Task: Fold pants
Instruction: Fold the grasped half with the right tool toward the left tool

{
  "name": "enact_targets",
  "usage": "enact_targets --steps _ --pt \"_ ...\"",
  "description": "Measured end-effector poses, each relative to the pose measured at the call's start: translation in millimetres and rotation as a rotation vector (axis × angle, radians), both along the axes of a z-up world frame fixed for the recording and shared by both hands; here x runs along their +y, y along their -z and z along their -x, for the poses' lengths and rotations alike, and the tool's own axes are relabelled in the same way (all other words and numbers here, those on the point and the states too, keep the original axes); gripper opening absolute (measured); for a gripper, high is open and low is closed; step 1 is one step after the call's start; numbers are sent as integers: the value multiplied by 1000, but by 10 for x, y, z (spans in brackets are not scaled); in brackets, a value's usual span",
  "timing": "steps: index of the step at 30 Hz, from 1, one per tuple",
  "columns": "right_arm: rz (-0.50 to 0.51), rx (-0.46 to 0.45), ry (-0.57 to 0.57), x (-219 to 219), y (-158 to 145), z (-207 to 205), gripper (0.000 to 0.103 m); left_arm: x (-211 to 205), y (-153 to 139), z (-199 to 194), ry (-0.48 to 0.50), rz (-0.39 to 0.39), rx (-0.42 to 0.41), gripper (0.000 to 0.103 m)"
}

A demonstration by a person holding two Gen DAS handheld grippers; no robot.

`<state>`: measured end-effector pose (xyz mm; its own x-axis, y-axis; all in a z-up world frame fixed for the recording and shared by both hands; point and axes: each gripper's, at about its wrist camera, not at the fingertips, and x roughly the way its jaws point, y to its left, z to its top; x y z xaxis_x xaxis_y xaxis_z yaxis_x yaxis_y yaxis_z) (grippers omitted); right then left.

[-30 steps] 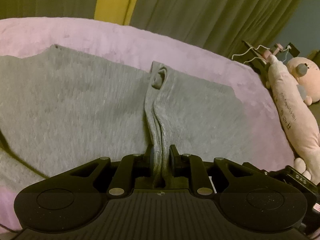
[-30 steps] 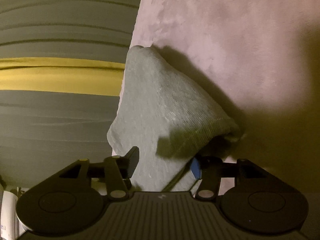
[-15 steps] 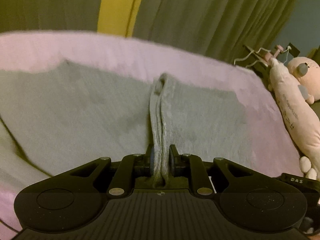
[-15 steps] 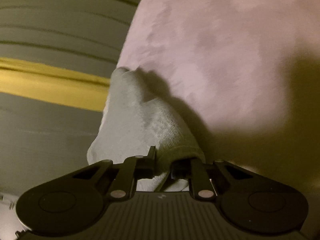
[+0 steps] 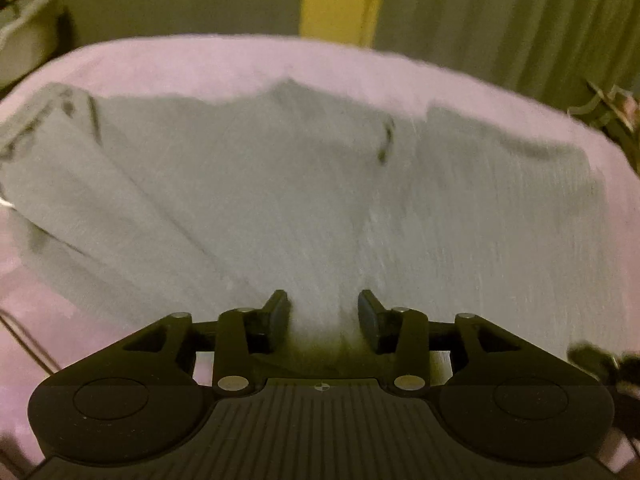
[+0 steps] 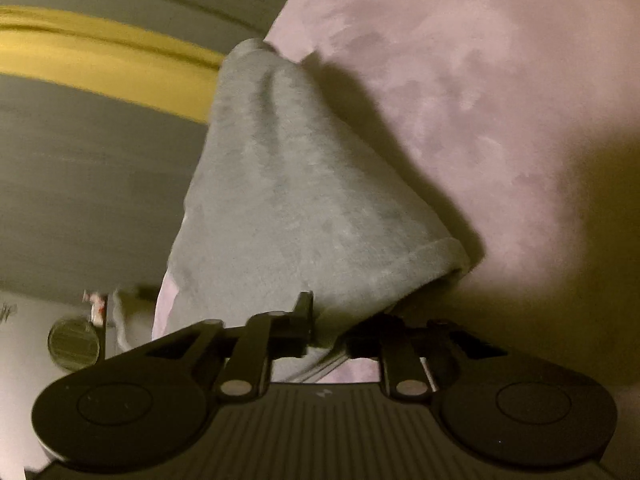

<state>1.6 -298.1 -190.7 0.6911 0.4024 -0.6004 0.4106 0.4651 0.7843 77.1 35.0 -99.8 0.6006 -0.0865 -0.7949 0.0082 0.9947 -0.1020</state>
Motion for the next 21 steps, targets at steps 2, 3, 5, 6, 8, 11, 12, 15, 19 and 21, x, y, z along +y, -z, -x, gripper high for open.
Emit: enact_targets --steps 2,3,5,6,8,11,12,15,19,21 --pt "43 -25 -54 -39 -156 -13 38 20 -168 -26 1 8 -73 51" --pt "64 -46 -85 -71 -227 5 44 20 -258 -64 5 15 -111 65" --pt "94 -73 -132 -133 -344 77 44 36 -362 -235 21 35 -166 87" --pt "97 -83 -141 -178 -394 107 44 28 -376 -340 33 59 -185 91" --pt "99 -106 -159 -268 -473 112 44 -10 -326 -636 51 118 -168 91" --pt "136 -132 -183 -337 -571 149 45 -102 -173 -1079 94 223 -79 88" --pt "140 -142 -189 -292 -573 187 45 -156 -116 -1204 103 235 -50 87" --pt "141 -161 -206 -264 -603 162 50 -309 42 -1383 182 289 6 86" --pt "161 -195 -240 -281 -697 124 57 -645 121 -1478 258 205 -1 46" --pt "179 -216 -223 -327 -735 82 64 -722 138 -1527 263 174 23 40"
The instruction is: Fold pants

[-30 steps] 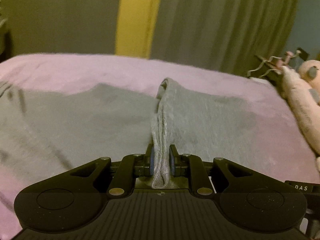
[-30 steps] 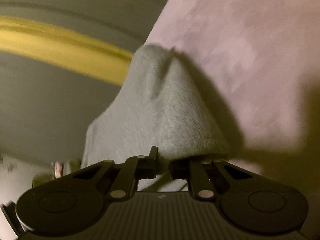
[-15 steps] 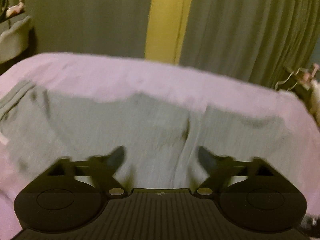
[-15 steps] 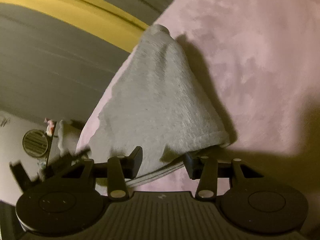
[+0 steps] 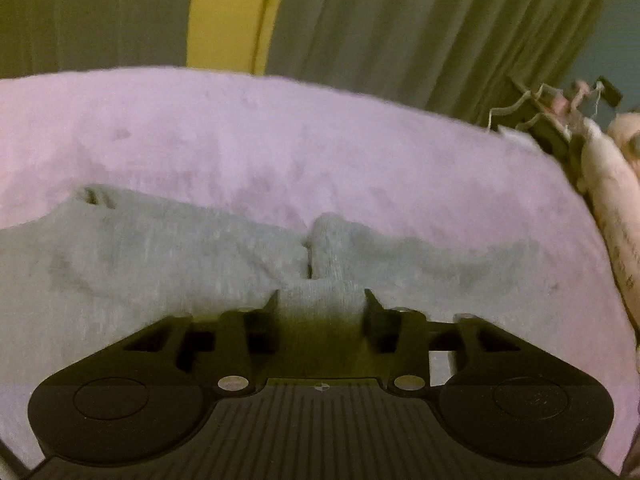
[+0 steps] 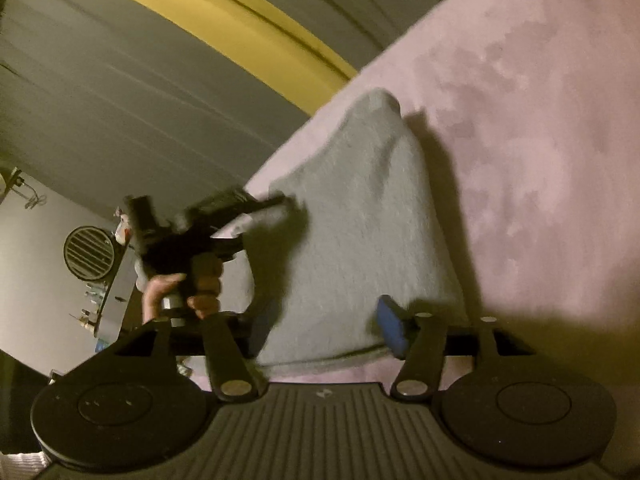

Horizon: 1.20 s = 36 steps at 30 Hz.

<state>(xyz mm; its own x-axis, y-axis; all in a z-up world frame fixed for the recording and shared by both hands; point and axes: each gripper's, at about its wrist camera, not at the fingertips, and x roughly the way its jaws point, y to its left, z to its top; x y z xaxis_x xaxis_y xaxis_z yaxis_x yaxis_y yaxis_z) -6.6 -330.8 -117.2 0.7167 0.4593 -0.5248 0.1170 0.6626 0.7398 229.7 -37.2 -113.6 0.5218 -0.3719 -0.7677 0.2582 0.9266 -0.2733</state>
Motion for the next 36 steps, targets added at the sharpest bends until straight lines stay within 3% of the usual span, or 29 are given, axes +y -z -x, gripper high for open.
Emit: enact_targets --steps 3,6,8,10,12,15,17,19,21,23,26,28,30,32,34,36 --pt "22 -27 40 -89 -78 7 64 47 -143 171 -28 -8 -87 36" --pt "43 -41 73 -180 -92 5 64 157 -391 536 -79 -60 -266 37" --pt "51 -37 87 -227 -74 -25 64 220 -422 715 -166 -158 -361 42" --pt "53 -46 98 -261 -66 -35 64 251 -295 719 -241 -318 -372 70" --pt "44 -37 107 -287 -34 -68 64 300 -148 647 -271 -460 -312 70" --pt "25 -29 117 -303 -8 -105 64 448 -288 689 -294 -360 -297 72" --pt "54 -39 122 -297 -20 -129 64 435 -472 764 -294 -309 -360 79" --pt "80 -39 130 -305 -52 -147 64 292 -613 817 -213 -273 -434 93" --pt "92 -41 135 -309 -61 -210 64 100 -658 804 -78 -227 -444 96" --pt "100 -44 136 -301 -84 -282 64 -149 -582 723 49 -228 -418 92" --pt "96 -37 144 -275 -83 -359 64 -541 -380 553 248 -284 -372 70" --pt "83 -32 145 -275 -74 -364 64 -717 -250 423 359 -280 -312 58" --pt "85 -26 138 -260 -49 -379 64 -840 -170 329 415 -284 -249 54" --pt "96 -15 128 -249 -30 -403 64 -871 -148 265 448 -266 -216 44" --pt "91 -17 126 -252 -28 -412 64 -921 -183 302 466 -239 -196 2" --pt "89 -12 119 -255 -18 -433 64 -941 -201 305 441 -234 -233 2"
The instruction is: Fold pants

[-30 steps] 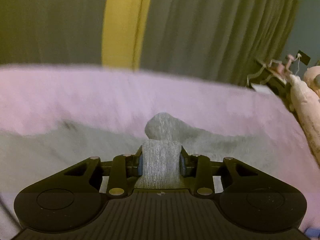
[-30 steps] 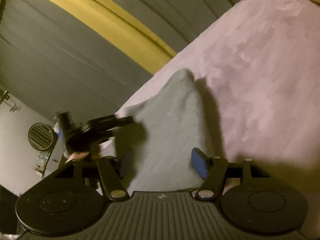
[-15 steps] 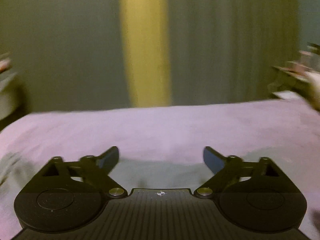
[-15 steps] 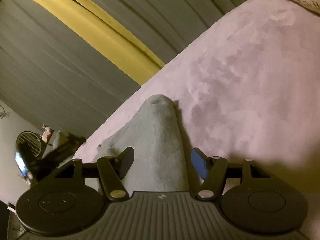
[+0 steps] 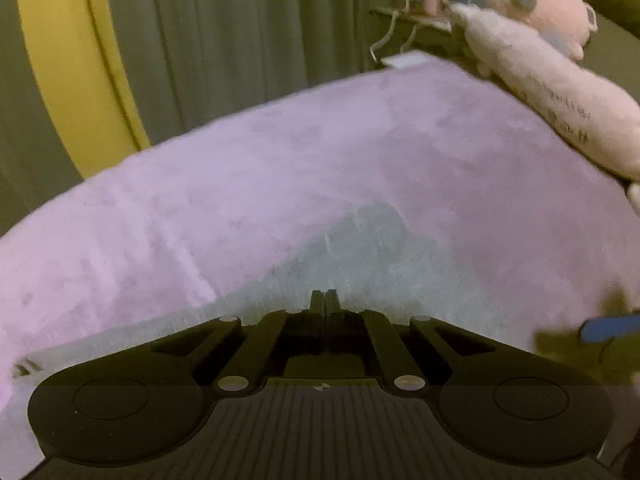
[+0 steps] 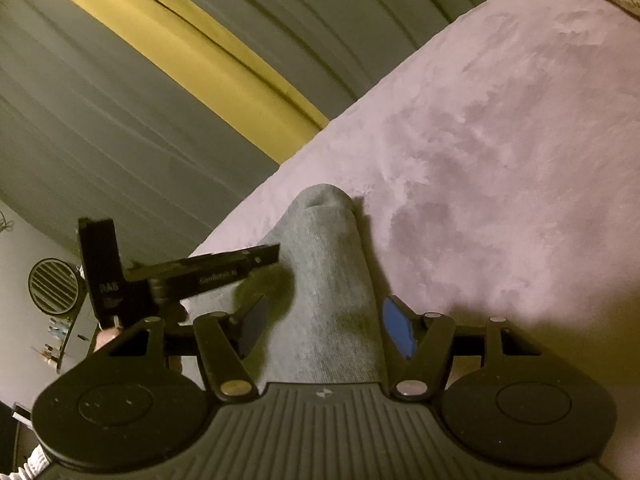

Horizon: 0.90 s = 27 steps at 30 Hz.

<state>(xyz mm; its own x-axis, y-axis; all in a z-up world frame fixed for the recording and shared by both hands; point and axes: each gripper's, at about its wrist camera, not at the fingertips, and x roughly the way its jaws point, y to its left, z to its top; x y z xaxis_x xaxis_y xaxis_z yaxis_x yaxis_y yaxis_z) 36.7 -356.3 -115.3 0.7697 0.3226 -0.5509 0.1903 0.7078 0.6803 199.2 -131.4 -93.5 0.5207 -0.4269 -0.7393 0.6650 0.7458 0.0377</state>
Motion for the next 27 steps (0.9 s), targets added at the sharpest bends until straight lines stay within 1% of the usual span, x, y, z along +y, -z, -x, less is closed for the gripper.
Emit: enact_targets --steps 2,3,4,5,6,8,9,10,11,12,14,15,16,18,21,22,24,26,27 --pt "0 -4 1 -1 10 -8 64 35 -59 76 -88 -31 -161 2" --pt "1 -3 0 0 14 -7 64 59 -106 75 -166 -45 -225 2" --pt "5 -4 2 3 15 -3 64 110 -142 29 -258 -50 -263 2" --pt "11 -5 4 8 15 5 64 194 -177 -36 -330 -33 -255 2" --pt "17 -5 5 10 13 14 64 310 -206 -78 -388 -4 -218 3" --pt "29 -2 12 6 -1 29 64 587 -256 -83 -469 80 -126 14" --pt "35 -5 15 1 -13 34 64 729 -271 -16 -496 119 -96 38" --pt "43 -8 14 -2 -29 28 64 847 -281 68 -521 147 -84 62" --pt "56 -10 15 -2 -47 12 64 991 -287 211 -551 175 -95 69" --pt "71 -14 15 1 -67 -11 64 1116 -283 342 -582 184 -116 76" --pt "96 -22 11 13 -97 -88 64 1352 -234 610 -654 167 -149 80" --pt "103 -23 10 22 -103 -135 64 1473 -209 714 -705 162 -147 84" --pt "111 -21 9 34 -101 -193 64 1634 -150 826 -777 173 -134 87" --pt "135 -20 0 74 -95 -318 64 1924 -19 995 -888 216 -82 87" --pt "165 -24 -10 137 -74 -507 64 2264 172 1177 -1025 286 -22 86" --pt "164 -20 -15 160 -55 -588 64 2347 226 1209 -1056 298 -12 86" --pt "161 -21 -36 212 -10 -727 64 2458 263 1246 -1086 304 4 86" --pt "179 -1 -62 282 63 -891 64 2498 272 1250 -1080 335 18 86" --pt "185 17 -79 311 120 -984 59 2479 280 1226 -1069 342 23 86"
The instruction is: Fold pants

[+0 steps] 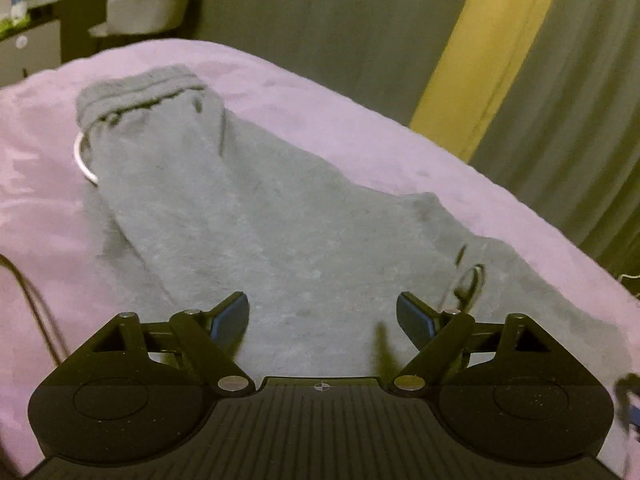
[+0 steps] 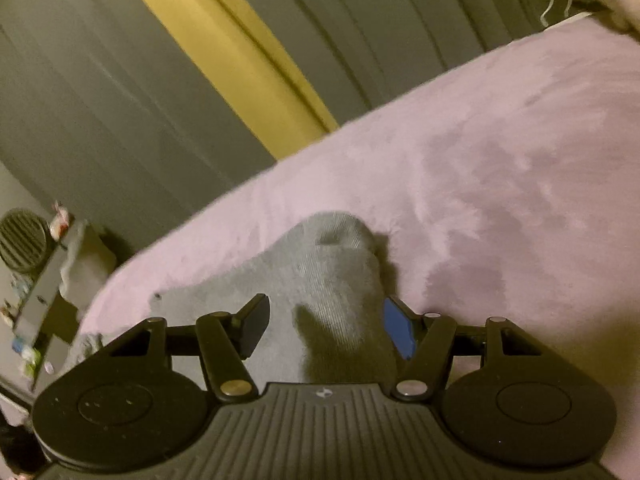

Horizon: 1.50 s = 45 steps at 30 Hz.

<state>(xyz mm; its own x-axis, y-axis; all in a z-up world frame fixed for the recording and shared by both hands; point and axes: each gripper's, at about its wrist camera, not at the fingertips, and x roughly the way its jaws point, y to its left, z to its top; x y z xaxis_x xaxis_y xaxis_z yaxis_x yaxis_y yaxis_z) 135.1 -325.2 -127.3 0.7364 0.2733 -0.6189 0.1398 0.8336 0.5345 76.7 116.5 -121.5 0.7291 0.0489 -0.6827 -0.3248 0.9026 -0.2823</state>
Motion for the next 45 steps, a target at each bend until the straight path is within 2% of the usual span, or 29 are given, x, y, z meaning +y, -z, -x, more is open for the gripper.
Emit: enact_targets --steps 1,2,3,6,9,12,14,16,18,20,21,22,26,27,28,30,31,34,37,39,43,44,45 --pt "8 15 -5 24 45 -52 40 -7 -5 -9 12 -3 1 86" --pt "21 27 -7 44 86 -107 29 -33 -24 -49 22 -17 4 86" --pt "30 33 -13 59 107 -154 24 -50 6 -69 31 -33 9 87" --pt "32 -6 9 37 41 -197 20 -103 72 -112 47 -65 26 87" --pt "44 -39 89 -52 66 -216 18 -125 89 -115 55 -60 37 87" --pt "151 -6 152 -107 99 -272 18 -108 93 -117 55 -49 32 88" --pt "110 -10 154 -169 36 -211 18 -99 110 -130 54 -33 28 90" --pt "112 -38 146 -164 -70 -104 19 -116 113 -173 65 -23 34 90" --pt "108 -59 137 -130 -143 61 19 -153 63 -242 113 7 19 90" --pt "91 -64 125 -111 -162 232 24 -209 -3 -323 181 46 -14 92" --pt "80 -57 122 -99 -153 331 30 -245 -29 -362 210 55 -26 92" --pt "72 -54 120 -76 -164 399 35 -303 -51 -413 247 49 -37 93" --pt "24 -37 131 -50 -132 654 41 -588 -60 -711 361 -45 -27 92" --pt "1 -34 137 -54 -125 711 44 -639 -47 -803 379 -55 -18 86" --pt "-29 -33 140 -56 -117 778 45 -673 -37 -885 399 -44 -6 70" --pt "-57 -32 128 -34 -112 866 45 -713 -26 -1028 454 23 18 52" --pt "-68 -39 110 -15 -130 923 45 -741 -30 -1084 454 32 25 51" --pt "-145 -40 49 33 -152 1105 45 -839 -81 -1156 489 -6 3 37" --pt "-204 -6 3 78 -82 1223 45 -899 -177 -1167 523 19 -44 32" --pt "-198 3 -36 112 -15 1288 46 -952 -246 -1137 532 -15 -90 29" --pt "-223 21 -71 156 55 1283 46 -1054 -470 -1018 511 -114 -254 30" --pt "-233 10 -80 160 50 1297 46 -1058 -466 -1040 484 -144 -247 31" --pt "-232 4 -89 167 55 1288 46 -1047 -430 -1095 470 -153 -206 33"
